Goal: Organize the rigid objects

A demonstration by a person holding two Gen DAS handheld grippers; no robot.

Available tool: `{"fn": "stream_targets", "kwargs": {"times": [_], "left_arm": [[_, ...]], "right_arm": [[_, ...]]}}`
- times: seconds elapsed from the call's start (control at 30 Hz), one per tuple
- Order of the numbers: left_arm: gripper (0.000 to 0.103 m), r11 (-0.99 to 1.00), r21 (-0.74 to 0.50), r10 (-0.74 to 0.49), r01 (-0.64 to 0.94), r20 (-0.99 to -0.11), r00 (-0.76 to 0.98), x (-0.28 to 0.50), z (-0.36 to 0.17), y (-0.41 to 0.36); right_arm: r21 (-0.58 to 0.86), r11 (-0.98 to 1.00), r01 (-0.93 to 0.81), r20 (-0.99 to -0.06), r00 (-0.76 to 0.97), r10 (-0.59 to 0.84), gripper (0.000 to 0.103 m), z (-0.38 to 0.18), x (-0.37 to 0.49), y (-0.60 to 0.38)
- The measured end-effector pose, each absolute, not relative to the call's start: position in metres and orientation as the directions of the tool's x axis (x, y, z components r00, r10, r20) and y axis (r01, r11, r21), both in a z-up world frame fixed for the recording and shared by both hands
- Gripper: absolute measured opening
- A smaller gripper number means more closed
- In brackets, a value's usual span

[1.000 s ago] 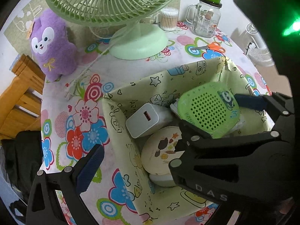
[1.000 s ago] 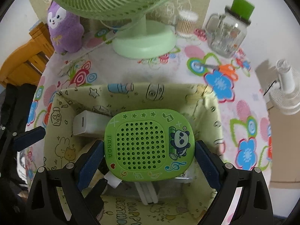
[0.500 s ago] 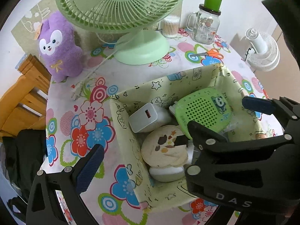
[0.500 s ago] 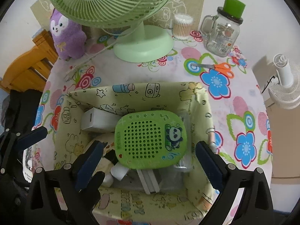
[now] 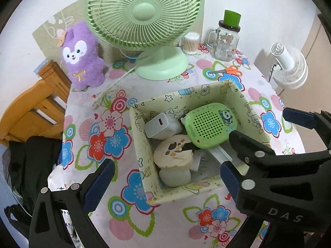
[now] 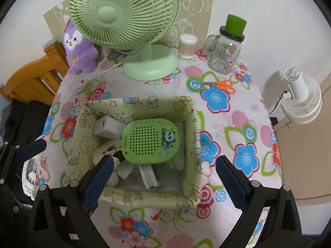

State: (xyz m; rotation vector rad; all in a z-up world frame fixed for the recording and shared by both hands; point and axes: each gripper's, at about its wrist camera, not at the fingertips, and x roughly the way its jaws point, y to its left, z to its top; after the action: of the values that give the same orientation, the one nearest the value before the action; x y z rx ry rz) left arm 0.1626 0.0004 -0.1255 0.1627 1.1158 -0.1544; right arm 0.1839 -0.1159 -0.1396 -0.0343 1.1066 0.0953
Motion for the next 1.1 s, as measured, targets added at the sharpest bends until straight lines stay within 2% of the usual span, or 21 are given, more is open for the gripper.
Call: {"fn": "stream_targets", "kwargs": {"times": [0.43, 1.1], "left_arm": [[0.103, 0.988, 0.072, -0.003, 0.136, -0.874, 0.486, 0.121, -0.091, -0.006], [0.103, 0.995, 0.086, 0.042, 0.040, -0.778, 0.627, 0.054, -0.015, -0.002]], "right_arm": [[0.006, 0.992, -0.123, -0.856, 0.513, 0.068, 0.100, -0.102, 0.142, -0.134], [0.034, 0.993, -0.113, -0.752, 0.652, 0.100, 0.100, -0.030, 0.072, -0.172]]}}
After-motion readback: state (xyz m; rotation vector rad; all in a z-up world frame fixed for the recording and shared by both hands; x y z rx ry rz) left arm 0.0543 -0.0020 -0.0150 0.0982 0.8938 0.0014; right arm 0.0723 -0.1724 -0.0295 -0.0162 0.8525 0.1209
